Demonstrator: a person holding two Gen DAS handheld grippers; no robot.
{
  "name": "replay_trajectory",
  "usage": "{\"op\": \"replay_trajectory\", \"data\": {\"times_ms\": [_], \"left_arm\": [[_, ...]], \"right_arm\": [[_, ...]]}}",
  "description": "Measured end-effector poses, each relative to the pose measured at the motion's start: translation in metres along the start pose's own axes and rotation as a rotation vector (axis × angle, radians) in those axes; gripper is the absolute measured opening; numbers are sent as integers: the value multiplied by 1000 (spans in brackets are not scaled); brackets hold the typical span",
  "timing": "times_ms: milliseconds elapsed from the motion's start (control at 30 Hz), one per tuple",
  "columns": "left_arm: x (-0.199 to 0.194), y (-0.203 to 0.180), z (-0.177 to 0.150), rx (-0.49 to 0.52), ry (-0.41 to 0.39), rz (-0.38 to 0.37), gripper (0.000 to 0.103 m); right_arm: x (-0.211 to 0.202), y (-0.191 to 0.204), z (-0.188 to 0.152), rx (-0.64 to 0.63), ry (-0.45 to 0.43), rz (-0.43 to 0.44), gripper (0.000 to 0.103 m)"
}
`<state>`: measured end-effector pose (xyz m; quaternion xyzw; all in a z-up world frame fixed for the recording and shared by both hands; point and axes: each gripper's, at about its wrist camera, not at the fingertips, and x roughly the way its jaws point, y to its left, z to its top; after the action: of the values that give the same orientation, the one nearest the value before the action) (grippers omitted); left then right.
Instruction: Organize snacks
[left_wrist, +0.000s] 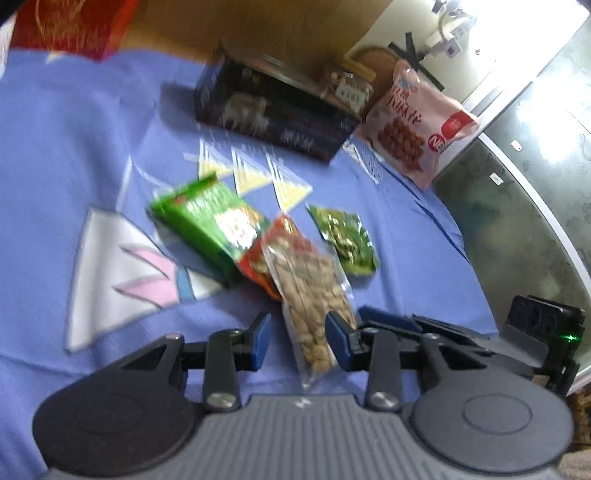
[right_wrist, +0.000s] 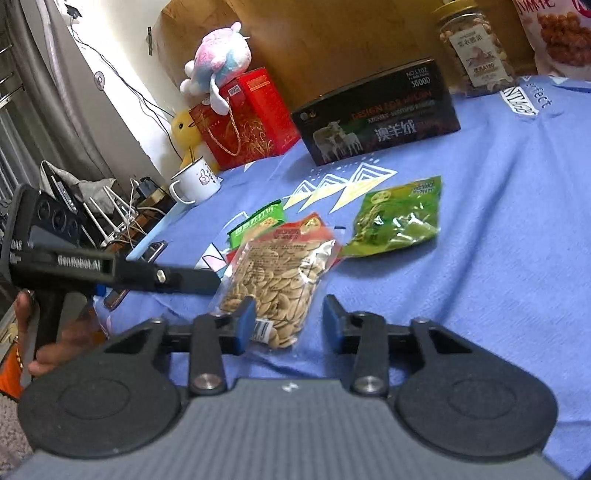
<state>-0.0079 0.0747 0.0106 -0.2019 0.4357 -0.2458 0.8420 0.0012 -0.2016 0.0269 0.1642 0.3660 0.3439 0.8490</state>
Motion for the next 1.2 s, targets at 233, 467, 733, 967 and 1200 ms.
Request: {"op": "replay_trajectory", "data": {"times_ms": [233,467,733,967,1200], "left_arm": [[20,-4,1,-76,-6,-43,20],[5,3,10,-145,-48,-151,16],[1,7,17,-186,-86,-220,16],[-9,9,20,-164,-107,-188,16],[-36,25,30,-193,-213,-146,13]], "right_arm": [[-5,-3,-6,33,-19,17,42],[-13,-3,-6,25,-60,66,65],[3,-14,-1,156,-28,195,57],[-1,-12,9,151,-68,237,42],[11,-12,14,156,-39,238,43]]}}
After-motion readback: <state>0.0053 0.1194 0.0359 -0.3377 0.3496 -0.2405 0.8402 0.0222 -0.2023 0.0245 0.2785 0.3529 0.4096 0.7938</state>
